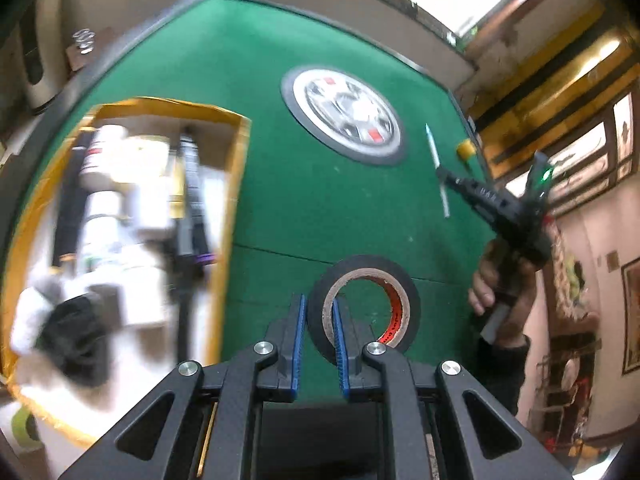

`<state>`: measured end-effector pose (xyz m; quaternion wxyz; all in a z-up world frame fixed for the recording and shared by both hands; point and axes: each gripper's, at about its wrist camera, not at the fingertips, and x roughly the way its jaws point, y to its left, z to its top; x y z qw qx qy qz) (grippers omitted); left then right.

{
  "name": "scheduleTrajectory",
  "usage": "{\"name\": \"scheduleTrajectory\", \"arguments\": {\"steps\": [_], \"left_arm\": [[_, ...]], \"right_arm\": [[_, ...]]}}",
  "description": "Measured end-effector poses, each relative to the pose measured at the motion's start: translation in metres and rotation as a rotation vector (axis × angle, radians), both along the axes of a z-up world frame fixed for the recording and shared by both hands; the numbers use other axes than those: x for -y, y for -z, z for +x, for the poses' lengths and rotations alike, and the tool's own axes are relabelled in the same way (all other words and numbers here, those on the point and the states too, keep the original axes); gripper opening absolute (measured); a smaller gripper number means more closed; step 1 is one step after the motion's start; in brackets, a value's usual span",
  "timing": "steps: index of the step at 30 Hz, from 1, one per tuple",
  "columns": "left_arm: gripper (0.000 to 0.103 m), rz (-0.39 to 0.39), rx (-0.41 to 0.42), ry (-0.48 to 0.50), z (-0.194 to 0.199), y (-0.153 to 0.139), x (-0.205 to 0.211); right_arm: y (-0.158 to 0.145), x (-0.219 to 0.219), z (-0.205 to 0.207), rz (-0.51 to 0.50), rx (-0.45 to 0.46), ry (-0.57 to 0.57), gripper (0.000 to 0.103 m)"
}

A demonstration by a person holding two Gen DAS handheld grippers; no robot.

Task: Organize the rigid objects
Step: 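Carry the tape roll and white pen into the tray and open both tools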

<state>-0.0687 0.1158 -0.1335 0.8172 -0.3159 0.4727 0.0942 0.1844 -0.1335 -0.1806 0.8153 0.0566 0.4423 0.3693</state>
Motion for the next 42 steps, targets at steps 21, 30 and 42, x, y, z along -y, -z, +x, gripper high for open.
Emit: {"name": "scheduleTrajectory", "arguments": {"steps": [21,30,42], "left_arm": [[0.013,0.160,-0.072,-0.263,-0.070,0.038,-0.154],[0.013,0.252,-0.126,-0.245,-0.064,0.046,-0.157],[0.015,0.340,-0.175,-0.227,-0.055,0.050,-0.153]], "right_arm": [[-0.021,-0.184,-0.189,-0.005,-0.088,-0.305,0.007],[-0.009,-0.203,-0.196,-0.086,-0.066,-0.282,0.008],[0.013,-0.214,-0.188,-0.117,-0.117,-0.247,0.008]]}}
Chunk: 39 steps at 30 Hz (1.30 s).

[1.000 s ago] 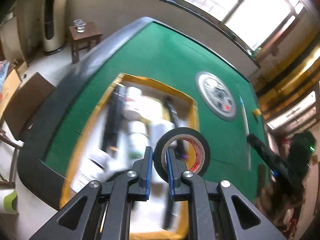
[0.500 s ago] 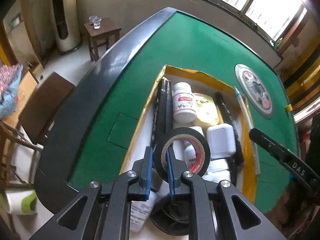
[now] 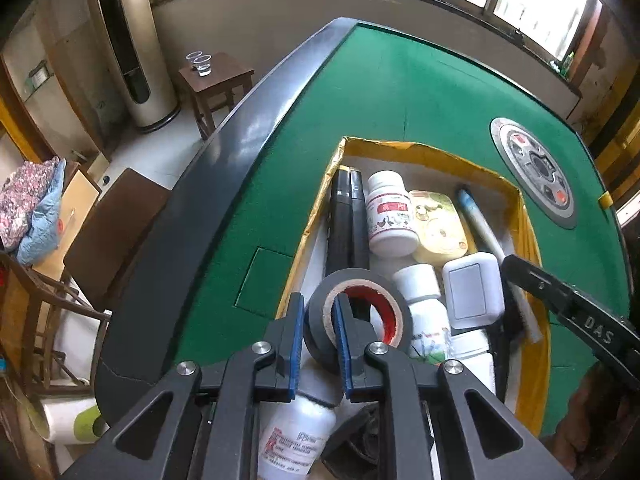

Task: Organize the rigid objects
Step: 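Carry the tape roll and white pen into the tray and open both tools, then withdraw both open tools from the tray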

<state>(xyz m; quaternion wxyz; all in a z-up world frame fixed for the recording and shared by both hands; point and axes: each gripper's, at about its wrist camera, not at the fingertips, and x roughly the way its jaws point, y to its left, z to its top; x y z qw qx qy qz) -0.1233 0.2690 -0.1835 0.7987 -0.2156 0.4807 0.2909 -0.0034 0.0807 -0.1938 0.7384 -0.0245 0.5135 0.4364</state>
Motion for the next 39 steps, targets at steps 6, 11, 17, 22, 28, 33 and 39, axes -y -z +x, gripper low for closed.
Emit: {"name": "scheduleTrajectory", "arguments": {"steps": [6,11,17,22,28,33,39], "left_arm": [[0.018,0.038,0.024,0.012,-0.001,-0.001,0.006],[0.083,0.249,0.148,-0.039,-0.030,-0.030,0.046],[0.094,0.304,0.116,-0.011,-0.032,-0.038,0.082],[0.095,0.373,0.071,0.024,-0.028,-0.040,0.102],[0.095,0.414,0.022,0.036,-0.028,-0.038,0.115],[0.095,0.397,0.028,0.034,-0.033,-0.035,0.118],[0.094,0.341,0.100,0.003,-0.054,-0.032,0.099]], "right_arm": [[-0.002,0.012,-0.002,0.049,-0.038,0.014,0.011],[-0.019,0.046,-0.024,0.154,0.009,0.043,0.040],[-0.035,0.071,-0.060,0.171,0.065,0.011,0.056],[-0.044,0.082,-0.079,0.155,0.086,-0.012,0.060],[-0.045,0.093,-0.083,0.149,0.088,0.009,0.061],[-0.043,0.096,-0.088,0.136,0.093,0.010,0.061],[-0.039,0.091,-0.094,0.105,0.092,0.006,0.061]]}}
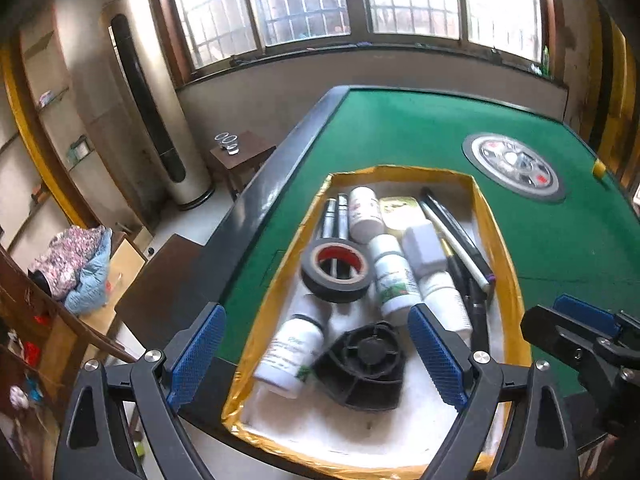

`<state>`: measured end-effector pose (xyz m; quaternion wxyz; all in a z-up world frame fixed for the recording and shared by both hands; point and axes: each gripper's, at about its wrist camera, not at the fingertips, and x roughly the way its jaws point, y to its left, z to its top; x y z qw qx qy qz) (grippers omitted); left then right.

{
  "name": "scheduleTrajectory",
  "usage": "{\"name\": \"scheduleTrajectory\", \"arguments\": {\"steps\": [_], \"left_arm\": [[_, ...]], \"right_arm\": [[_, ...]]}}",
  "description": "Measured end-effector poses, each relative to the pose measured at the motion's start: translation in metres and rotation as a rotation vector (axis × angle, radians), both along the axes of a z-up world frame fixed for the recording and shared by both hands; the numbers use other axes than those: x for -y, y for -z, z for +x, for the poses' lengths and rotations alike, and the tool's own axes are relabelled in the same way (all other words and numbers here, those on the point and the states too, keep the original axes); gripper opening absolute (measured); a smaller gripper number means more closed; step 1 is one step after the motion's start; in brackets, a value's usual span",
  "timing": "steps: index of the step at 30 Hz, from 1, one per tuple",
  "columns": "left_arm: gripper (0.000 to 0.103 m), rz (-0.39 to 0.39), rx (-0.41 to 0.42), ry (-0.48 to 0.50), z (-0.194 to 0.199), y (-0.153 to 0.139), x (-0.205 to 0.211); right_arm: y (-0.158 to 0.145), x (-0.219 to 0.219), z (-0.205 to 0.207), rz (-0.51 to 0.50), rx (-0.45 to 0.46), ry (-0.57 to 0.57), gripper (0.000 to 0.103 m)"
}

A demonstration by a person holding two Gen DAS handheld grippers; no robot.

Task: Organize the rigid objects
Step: 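Withdraw both open tools from the tray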

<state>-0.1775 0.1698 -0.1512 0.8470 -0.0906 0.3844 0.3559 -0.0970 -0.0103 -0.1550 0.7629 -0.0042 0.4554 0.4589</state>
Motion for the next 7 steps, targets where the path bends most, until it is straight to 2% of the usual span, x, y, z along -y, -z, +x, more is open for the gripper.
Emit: {"name": "scheduleTrajectory", "arguments": {"steps": [3,7], "left_arm": [[0.094,-0.058,0.032,0.015,-0.0055,0.0033,-0.0068],[0.094,-0.083,0.062,0.051,-0.0046,0.0044,-0.0076]], "right_arm": [[0.0013,-0.0053,-0.0051,-0.009,0.002,-0.011,0.061],[0.0033,-0.0096,-0.0080,-0.018,0.000,-0.015,0.061]]}}
